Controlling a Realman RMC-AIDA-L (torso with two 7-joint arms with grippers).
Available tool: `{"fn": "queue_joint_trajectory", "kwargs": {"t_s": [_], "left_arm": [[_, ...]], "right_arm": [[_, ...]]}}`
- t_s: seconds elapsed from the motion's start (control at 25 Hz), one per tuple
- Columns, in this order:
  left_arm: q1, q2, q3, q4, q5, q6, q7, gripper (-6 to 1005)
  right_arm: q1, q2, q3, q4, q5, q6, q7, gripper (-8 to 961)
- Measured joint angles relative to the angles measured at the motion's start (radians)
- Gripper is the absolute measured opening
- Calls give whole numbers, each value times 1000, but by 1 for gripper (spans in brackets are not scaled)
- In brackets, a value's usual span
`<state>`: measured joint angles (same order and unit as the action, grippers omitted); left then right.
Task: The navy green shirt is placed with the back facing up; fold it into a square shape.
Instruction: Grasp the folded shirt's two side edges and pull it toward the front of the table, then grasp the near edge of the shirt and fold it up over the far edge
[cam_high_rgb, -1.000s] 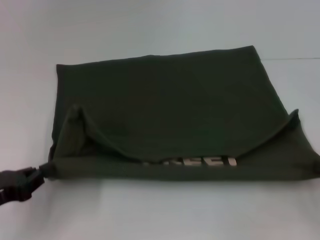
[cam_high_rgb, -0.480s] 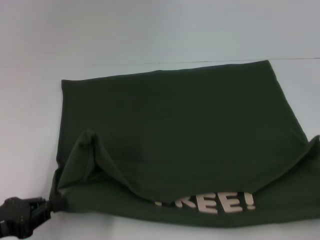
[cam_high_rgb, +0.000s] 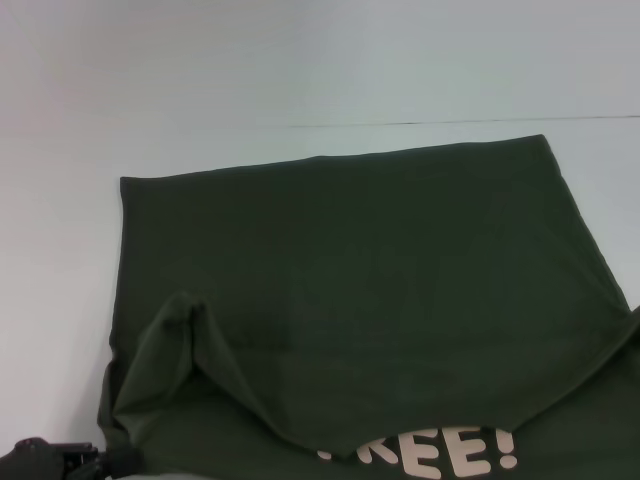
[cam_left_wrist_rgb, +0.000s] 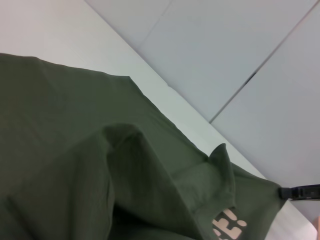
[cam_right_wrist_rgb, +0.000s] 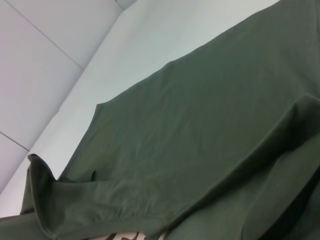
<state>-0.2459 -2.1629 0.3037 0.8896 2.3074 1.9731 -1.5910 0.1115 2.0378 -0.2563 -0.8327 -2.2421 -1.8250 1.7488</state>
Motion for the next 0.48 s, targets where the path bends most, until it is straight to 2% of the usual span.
{"fn": "queue_joint_trajectory", "kwargs": {"t_s": [0.16,0.48], "left_arm": [[6,-1,-6,0,17,13,4,6],[-5,2,-27,-1,24,0,5,5]], "right_arm": [[-11,6,6,0,-11,-8,-15,62],[6,3,40,4,-11,-13,-24,65]]}}
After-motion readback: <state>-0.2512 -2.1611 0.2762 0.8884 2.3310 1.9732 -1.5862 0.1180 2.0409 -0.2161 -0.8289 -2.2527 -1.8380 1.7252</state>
